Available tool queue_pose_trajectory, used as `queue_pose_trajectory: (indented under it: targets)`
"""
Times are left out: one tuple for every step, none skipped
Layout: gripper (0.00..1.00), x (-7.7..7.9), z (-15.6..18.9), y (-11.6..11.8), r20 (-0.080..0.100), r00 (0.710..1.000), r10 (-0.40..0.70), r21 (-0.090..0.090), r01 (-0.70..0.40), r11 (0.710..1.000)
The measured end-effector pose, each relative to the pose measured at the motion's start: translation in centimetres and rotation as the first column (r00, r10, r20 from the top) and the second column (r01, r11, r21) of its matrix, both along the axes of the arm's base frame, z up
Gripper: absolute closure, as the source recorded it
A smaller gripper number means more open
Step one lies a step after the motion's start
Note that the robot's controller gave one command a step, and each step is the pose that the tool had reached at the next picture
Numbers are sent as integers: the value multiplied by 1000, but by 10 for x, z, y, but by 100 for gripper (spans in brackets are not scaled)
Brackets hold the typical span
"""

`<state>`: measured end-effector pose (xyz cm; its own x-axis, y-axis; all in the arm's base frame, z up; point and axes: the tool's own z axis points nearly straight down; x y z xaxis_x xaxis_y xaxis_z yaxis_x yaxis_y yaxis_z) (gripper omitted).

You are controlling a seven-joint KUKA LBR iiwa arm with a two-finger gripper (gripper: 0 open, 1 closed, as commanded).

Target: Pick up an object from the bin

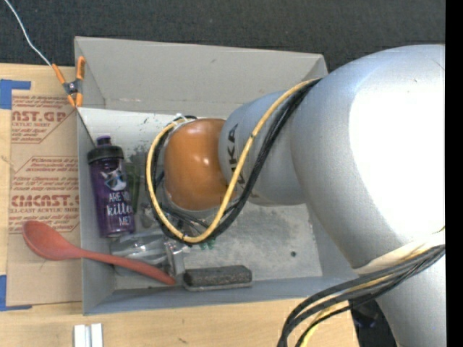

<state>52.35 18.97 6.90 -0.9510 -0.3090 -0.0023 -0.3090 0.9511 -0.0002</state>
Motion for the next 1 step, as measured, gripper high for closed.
queue_pose_trajectory:
  targets:
    - [100,-27,4,29,20,917,-399,-19,400,916]
